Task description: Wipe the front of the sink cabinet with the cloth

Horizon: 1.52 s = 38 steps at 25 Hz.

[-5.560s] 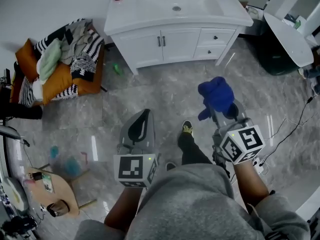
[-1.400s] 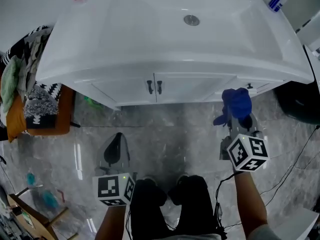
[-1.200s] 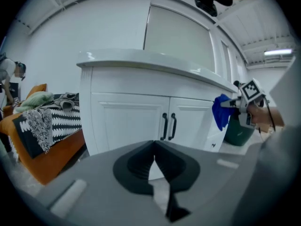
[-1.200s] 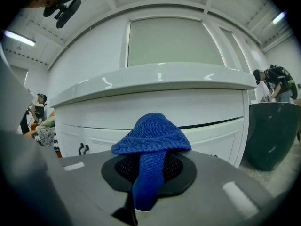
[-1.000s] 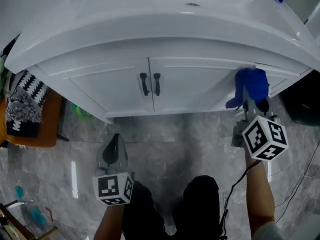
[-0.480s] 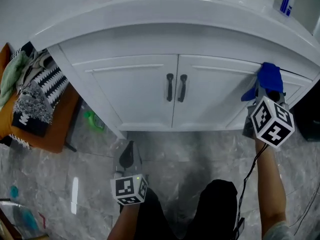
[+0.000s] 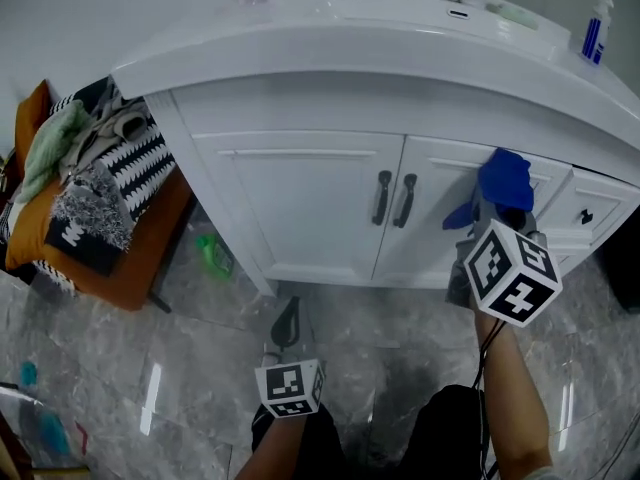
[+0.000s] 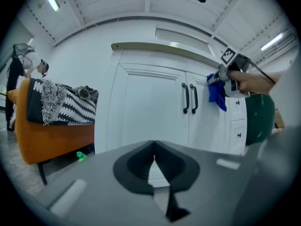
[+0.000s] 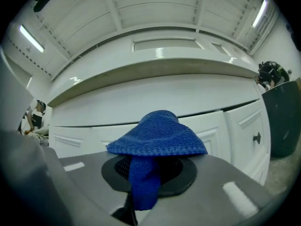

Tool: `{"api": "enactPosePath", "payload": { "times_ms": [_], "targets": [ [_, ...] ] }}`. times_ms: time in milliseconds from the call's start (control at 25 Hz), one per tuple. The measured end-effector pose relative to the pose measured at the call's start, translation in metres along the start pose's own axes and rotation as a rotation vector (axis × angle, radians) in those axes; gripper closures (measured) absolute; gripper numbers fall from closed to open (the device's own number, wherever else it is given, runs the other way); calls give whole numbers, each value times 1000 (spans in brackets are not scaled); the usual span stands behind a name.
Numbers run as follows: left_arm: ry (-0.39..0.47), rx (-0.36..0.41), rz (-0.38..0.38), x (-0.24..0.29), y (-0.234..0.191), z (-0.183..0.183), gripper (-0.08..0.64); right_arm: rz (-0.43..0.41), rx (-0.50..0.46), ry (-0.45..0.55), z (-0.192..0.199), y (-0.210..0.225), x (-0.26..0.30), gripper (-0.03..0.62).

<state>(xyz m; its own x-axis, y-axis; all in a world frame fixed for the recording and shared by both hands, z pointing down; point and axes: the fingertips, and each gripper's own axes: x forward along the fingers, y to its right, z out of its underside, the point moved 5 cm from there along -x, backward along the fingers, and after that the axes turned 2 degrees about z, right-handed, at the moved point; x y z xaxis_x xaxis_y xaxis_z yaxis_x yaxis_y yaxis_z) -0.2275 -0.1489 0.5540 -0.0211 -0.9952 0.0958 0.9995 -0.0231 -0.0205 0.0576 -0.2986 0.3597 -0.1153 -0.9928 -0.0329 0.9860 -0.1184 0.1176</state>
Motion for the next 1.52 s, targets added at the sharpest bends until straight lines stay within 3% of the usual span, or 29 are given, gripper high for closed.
{"api": "enactPosePath", "payload": {
  "times_ms": [160,320,520,640,920,1040,1200,1520],
  "targets": [
    [-11,-28,-61,-8,-10,3,551,-116,-8,-35,3,-61,0,525],
    [-13,-3,-73,-12,-13,5,551,-193,-19,-45,-3,-112,0,525],
    [-9,-13,-115,-16,-22,-1,551,-361,-26,-87,-8,-192,12,525],
    [-3,-2,-121,-21,-26,-5,551,-405,-13,-74,-4,-230,16,525],
    [21,-50,-164,-34,-42,-9,551,-583,-162,-42,18,-330,6,525],
    [11,-42,-159,-36,-45,-6,551,-680,-221,-114,42,-355,9,525],
    [8,-47,-151,-36,-48,-6,551,-784,-271,-197,73,-361,12,526],
    [-5,-39,-113,-27,-42,1,551,-681,-314,-217,88,-295,16,526]
  ]
}}
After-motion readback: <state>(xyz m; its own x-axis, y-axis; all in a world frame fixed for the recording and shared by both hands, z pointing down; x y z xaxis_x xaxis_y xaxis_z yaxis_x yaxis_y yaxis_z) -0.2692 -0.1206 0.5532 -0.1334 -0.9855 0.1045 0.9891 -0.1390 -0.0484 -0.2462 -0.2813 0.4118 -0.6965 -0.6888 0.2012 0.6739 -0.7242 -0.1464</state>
